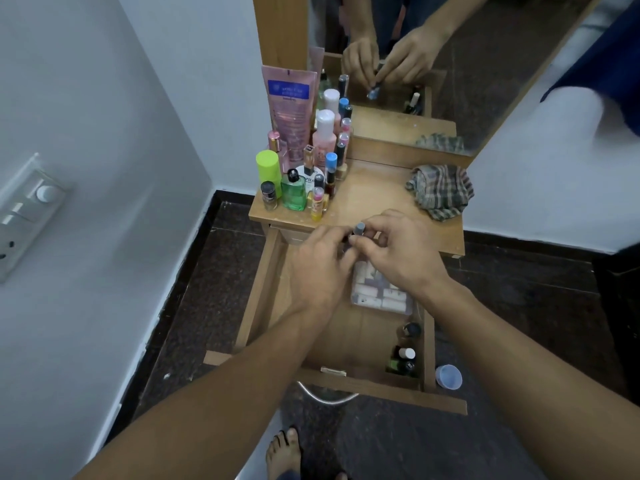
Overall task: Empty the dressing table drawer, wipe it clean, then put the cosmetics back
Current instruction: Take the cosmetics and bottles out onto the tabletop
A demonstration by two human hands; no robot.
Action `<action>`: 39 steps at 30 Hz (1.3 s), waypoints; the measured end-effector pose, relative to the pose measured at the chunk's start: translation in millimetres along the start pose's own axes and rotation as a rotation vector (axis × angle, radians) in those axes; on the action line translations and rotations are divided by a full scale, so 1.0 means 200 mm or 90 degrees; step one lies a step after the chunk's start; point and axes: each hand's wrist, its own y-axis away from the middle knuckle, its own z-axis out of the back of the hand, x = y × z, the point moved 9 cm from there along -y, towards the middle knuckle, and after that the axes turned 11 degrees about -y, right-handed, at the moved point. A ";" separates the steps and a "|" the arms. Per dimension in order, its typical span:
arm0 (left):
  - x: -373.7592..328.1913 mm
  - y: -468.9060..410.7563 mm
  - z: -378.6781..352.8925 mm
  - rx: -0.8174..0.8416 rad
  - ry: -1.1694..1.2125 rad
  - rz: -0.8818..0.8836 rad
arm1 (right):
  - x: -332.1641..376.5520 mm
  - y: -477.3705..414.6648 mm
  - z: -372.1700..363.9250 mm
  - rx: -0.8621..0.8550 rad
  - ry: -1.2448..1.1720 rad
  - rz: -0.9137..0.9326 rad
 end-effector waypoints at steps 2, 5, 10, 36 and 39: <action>0.03 -0.01 0.01 -0.019 0.003 0.012 | 0.01 -0.02 -0.02 -0.036 -0.015 -0.010; 0.13 -0.01 0.03 -0.053 0.008 0.066 | 0.03 -0.04 -0.05 -0.119 -0.055 -0.044; 0.29 0.01 0.07 -0.104 0.049 0.184 | 0.17 -0.09 -0.19 -0.197 -0.058 -0.054; 0.45 -0.12 0.07 -0.148 0.034 0.250 | 0.09 0.13 -0.29 -0.199 0.015 -0.056; 0.45 -0.03 0.07 -0.170 0.058 0.273 | -0.02 0.19 -0.17 -0.195 0.036 -0.098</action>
